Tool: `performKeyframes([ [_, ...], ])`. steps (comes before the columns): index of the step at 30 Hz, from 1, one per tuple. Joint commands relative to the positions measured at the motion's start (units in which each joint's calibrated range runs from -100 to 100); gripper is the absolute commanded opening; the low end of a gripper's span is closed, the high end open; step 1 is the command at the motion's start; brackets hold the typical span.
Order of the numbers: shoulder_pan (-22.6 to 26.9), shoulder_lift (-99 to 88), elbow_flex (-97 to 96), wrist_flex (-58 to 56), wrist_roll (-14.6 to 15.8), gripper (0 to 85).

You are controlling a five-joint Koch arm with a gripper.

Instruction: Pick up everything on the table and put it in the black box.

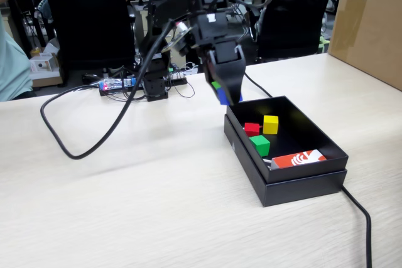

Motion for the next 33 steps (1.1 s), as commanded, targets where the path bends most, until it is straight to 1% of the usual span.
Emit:
performKeyframes([
  [1, 2.20, -1.38, 1.26, -0.56, 0.59, 12.0],
  [6, 4.35, 7.69, -0.37, -0.56, 2.34, 12.4],
  [9, 4.84, 11.82, 0.17, -0.56, 2.88, 12.5],
  [13, 4.98, 18.13, 0.26, -0.56, 3.32, 18.6],
  [18, 4.98, 22.26, 3.07, -0.56, 4.10, 18.9],
  [20, 5.18, 23.98, 4.70, -0.56, 4.15, 28.2],
  [21, 5.18, 24.44, 5.43, -0.56, 4.30, 28.3],
  [23, 5.23, 24.90, 6.34, -0.56, 4.54, 35.5],
  [24, 5.27, 24.55, 6.25, -0.56, 4.59, 38.7],
  [27, 5.27, 20.19, 4.52, -0.56, 4.59, 41.6],
  [29, 5.13, 9.98, 0.62, -0.56, 4.05, 46.9],
  [33, 4.10, -10.10, -6.54, -0.56, 3.03, 47.7],
])
